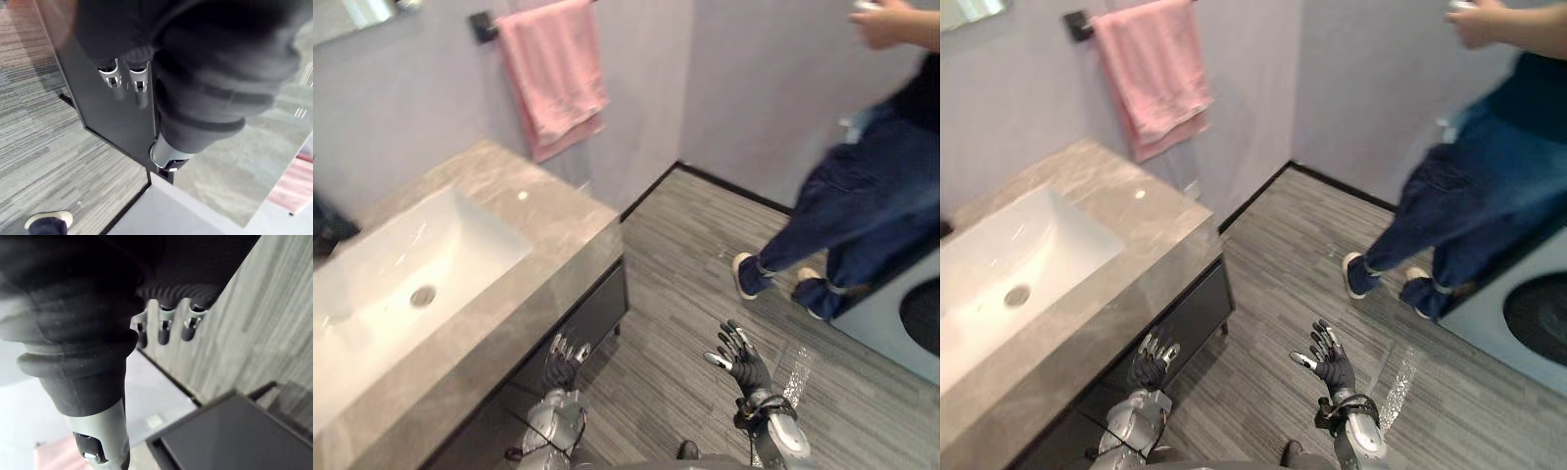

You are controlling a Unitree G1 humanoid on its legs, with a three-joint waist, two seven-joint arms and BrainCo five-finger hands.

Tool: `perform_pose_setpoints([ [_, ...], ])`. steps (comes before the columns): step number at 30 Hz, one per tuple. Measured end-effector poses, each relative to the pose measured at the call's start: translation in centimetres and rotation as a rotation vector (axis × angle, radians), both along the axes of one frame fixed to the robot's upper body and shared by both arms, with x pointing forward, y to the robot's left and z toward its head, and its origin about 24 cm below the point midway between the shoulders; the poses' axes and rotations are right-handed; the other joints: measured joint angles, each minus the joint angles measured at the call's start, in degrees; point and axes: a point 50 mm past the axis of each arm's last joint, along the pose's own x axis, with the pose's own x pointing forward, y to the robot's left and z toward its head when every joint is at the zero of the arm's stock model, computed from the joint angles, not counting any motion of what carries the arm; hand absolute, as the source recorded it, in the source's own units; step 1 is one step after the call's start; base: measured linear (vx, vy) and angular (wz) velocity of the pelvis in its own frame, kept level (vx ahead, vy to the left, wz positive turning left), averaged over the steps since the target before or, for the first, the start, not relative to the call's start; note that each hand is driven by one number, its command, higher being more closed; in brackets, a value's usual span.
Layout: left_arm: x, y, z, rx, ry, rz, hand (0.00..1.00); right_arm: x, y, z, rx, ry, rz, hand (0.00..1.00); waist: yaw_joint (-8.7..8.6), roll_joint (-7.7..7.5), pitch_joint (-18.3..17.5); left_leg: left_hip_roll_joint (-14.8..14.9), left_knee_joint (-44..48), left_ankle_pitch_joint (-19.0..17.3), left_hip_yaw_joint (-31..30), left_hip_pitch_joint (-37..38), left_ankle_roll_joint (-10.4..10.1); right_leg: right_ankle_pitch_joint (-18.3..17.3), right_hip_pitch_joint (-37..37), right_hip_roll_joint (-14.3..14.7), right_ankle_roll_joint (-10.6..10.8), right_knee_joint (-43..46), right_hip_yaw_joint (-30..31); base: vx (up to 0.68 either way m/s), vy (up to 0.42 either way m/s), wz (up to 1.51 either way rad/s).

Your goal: Organize washtable

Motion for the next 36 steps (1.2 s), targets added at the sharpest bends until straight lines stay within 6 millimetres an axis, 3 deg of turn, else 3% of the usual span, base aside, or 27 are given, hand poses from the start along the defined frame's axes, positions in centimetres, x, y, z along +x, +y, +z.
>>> perform_pose_setpoints([
  [1, 0.2, 0.0, 0.3, -0.004, -0.015, 0.02, 0.0, 0.1, 0.0, 0.0, -0.002, -0.001, 0.005, 0.0, 0.05, -0.42, 0.29, -4.15, -4.27, -1.27, -7.03, -1.06, -0.48, 0.03, -0.57, -0.09, -0.05, 0.05, 2.66, 0.03, 0.104, -0.93],
  [3, 0.5, 0.1, 1.0, -0.005, -0.047, 0.031, 0.0, 0.5, 0.3, 0.1, 0.001, -0.009, 0.017, 0.0, 0.32, -1.29, 0.98, -8.88, -12.52, -1.06, -15.72, -1.44, -0.86, 0.04, -1.21, -0.18, -0.05, 0.7, 6.52, 0.04, 0.2, -1.18],
  [4, 0.6, 0.1, 1.5, -0.004, -0.071, 0.031, 0.0, 0.7, 0.4, 0.2, 0.002, -0.016, 0.019, 0.0, 0.88, -0.75, 0.9, -10.45, -16.23, 0.57, -19.64, -1.29, -3.43, 0.31, -1.97, -0.04, 0.58, 1.34, 8.24, 0.03, 0.211, -1.32],
  [7, 0.9, 0.6, 2.5, 0.018, -0.124, 0.035, 0.0, 0.6, 1.6, -0.4, 0.041, 0.007, 0.024, 0.0, 0.5, -3.26, 0.55, -11.28, -14.58, -1.79, -14.61, -0.5, -2.0, 2.4, -2.25, -1.32, 3.88, 0.44, 12.98, 0.13, 0.185, -0.82],
  [10, 1.3, 0.5, 3.2, 0.016, -0.159, 0.033, 0.0, 0.4, 2.5, -0.6, 0.074, 0.021, 0.044, 0.0, 0.67, -4.15, 0.27, -12.31, -13.71, -3.38, -10.17, 0.32, -0.66, 3.79, -2.5, -2.55, 5.48, -1.43, 17.0, 0.12, 0.184, -0.64],
  [14, 1.3, 0.6, 3.6, 0.027, -0.175, 0.035, 0.0, 0.2, 2.7, -1.0, 0.118, 0.038, 0.029, 0.0, 0.65, -4.06, 0.35, -13.08, -14.39, -5.13, -6.26, 2.33, 0.46, 4.35, -2.53, -3.56, 6.32, -2.56, 20.49, 0.09, 0.168, -0.56],
  [20, 1.4, 0.7, 4.1, 0.097, -0.183, 0.02, 0.0, 0.2, 2.6, -1.3, 0.105, 0.049, 0.043, 0.0, 0.43, -5.37, 0.38, -11.97, -13.62, -8.01, 1.44, 4.47, 0.77, 6.1, -4.91, -2.27, 6.91, -2.54, 27.49, 0.03, 0.078, -0.71],
  [24, 1.6, 0.7, 4.4, 0.164, -0.195, -0.017, 0.0, 0.3, 0.7, -1.0, 0.086, 0.033, -0.053, 0.0, -2.23, -5.88, 0.5, -10.79, -13.65, -9.67, 9.6, 6.66, 1.25, 10.32, -7.89, -0.31, 6.89, -2.49, 33.64, -0.03, 0.092, -1.11],
  [26, 1.8, 1.0, 4.6, 0.178, -0.205, -0.023, 0.0, 0.6, -0.5, 0.0, 0.072, -0.013, -0.114, 0.0, -2.23, -5.59, 0.65, -8.89, -13.16, -10.34, 14.92, 6.46, 2.06, 15.16, -10.55, 1.05, 6.16, -3.32, 33.78, -0.08, 0.107, -1.52],
  [27, 2.2, 1.5, 4.9, 0.195, -0.218, -0.024, 0.0, 1.0, -1.2, 0.8, 0.066, -0.049, -0.157, 0.0, -2.46, -5.52, 0.66, -7.67, -13.42, -10.36, 19.32, 6.39, 2.34, 20.53, -11.62, 2.22, 2.94, -6.66, 28.99, -0.07, 0.084, -1.6],
  [28, 2.5, 2.0, 5.2, 0.206, -0.227, -0.007, 0.0, 1.3, -1.5, 1.5, 0.061, -0.084, -0.179, 0.0, -2.44, -5.21, 1.74, -7.0, -13.46, -10.18, 22.71, 6.74, 2.79, 14.81, -13.03, 1.63, 0.64, -0.83, 15.7, -0.05, 0.078, -1.56],
  [29, 2.6, 2.2, 5.2, 0.207, -0.229, 0.002, 0.0, 1.4, -1.7, 1.7, 0.057, -0.093, -0.187, 0.0, -2.26, -5.57, 1.8, -7.01, -13.49, -10.24, 24.78, 7.53, 2.9, 9.82, -13.77, 0.58, -0.45, 4.34, 9.31, -0.01, 0.056, -1.51],
  [30, 2.5, 2.6, 5.2, 0.21, -0.221, 0.019, 0.0, 1.6, -1.9, 2.0, 0.052, -0.103, -0.196, 0.0, -2.06, -5.86, 1.74, -7.02, -12.9, -10.66, 28.97, 9.93, 3.64, 2.29, -13.8, -2.13, -2.4, 14.03, -1.66, 0.02, 0.04, -1.48],
  [31, 2.2, 2.8, 5.0, 0.213, -0.209, 0.028, 0.0, 2.1, -1.9, 2.2, 0.051, -0.117, -0.189, 0.0, -1.95, -5.93, 1.71, -6.99, -11.65, -10.88, 31.44, 11.81, 4.02, -0.83, -13.11, -4.26, -4.2, 18.71, -8.38, 0.03, -0.002, -1.99],
  [32, 1.9, 3.2, 4.9, 0.211, -0.198, 0.052, 0.0, 2.7, -1.6, 2.6, 0.047, -0.135, -0.165, 0.0, -2.11, -6.43, 1.32, -7.28, -9.14, -10.99, 33.7, 13.55, 3.95, 0.15, -13.14, -5.23, -6.39, 20.63, -16.31, 0.03, -0.037, -2.0],
  [33, 1.8, 3.3, 4.8, 0.204, -0.192, 0.068, 0.0, 3.5, -1.3, 3.0, 0.039, -0.157, -0.133, 0.0, -1.89, -4.97, 1.06, -6.21, -9.07, -10.86, 34.73, 13.81, 4.04, 2.41, -12.7, -4.7, -9.28, 19.17, -21.09, 0.0, -0.07, -2.15],
  [34, 1.7, 3.4, 4.8, 0.205, -0.192, 0.073, 0.0, 4.2, -1.0, 3.5, 0.036, -0.178, -0.105, 0.0, -1.07, -3.52, 0.59, -5.14, -10.68, -10.67, 37.01, 14.2, 3.73, 2.16, -11.85, -2.51, -10.18, 15.51, -25.0, -0.01, -0.075, -1.93],
  [35, 2.1, 3.3, 5.2, 0.2, -0.211, 0.072, 0.0, 4.6, -0.7, 3.7, 0.037, -0.189, -0.092, 0.0, -1.25, -3.48, 0.21, -6.11, -12.57, -11.06, 40.22, 15.29, 3.47, -5.06, -11.59, -4.82, -9.2, 19.91, -30.83, 0.0, -0.07, -1.41],
  [36, 2.4, 3.2, 5.3, 0.197, -0.221, 0.07, 0.0, 4.6, -0.7, 3.5, 0.038, -0.182, -0.091, 0.0, -1.49, -4.22, -0.03, -7.03, -12.95, -11.05, 41.42, 15.24, 3.47, -7.55, -11.35, -7.07, -6.83, 21.98, -32.66, 0.03, -0.081, -1.07],
])
